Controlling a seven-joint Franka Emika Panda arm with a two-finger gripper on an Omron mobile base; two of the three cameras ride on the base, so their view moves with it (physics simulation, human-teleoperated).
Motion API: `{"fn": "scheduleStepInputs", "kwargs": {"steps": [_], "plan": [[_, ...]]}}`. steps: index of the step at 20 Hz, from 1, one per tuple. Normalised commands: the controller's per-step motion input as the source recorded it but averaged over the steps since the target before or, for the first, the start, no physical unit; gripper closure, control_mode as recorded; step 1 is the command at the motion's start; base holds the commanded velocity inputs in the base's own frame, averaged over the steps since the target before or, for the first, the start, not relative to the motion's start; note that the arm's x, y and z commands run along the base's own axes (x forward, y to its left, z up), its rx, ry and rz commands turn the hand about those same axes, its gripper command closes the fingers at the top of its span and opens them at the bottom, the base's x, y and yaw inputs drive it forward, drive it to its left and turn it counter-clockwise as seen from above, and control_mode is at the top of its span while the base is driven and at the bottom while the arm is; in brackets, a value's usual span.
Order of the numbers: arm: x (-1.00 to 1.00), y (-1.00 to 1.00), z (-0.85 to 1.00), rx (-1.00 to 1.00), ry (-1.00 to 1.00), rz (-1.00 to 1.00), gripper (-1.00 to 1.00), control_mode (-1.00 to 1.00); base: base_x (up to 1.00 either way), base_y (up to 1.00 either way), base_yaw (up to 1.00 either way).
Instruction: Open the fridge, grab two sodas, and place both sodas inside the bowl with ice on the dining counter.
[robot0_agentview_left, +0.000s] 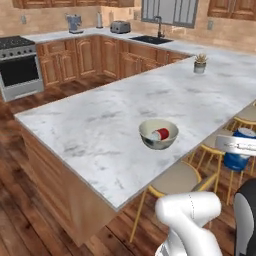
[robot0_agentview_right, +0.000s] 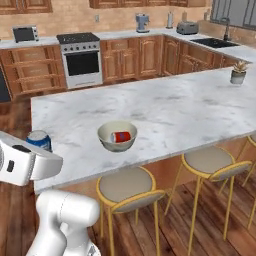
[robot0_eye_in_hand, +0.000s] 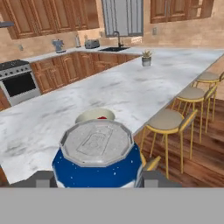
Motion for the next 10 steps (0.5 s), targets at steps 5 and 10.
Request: {"fn": "scheduleStepInputs", "kwargs": {"steps": [5, 10], "plan": [[0.00, 0.00, 0.00, 0.00, 0.00, 0.00, 1.00, 1.00, 0.05, -0.64, 0.43], [0.00, 0.00, 0.00, 0.00, 0.00, 0.00, 1.00, 1.00, 0.03, -0.61, 0.44]]}}
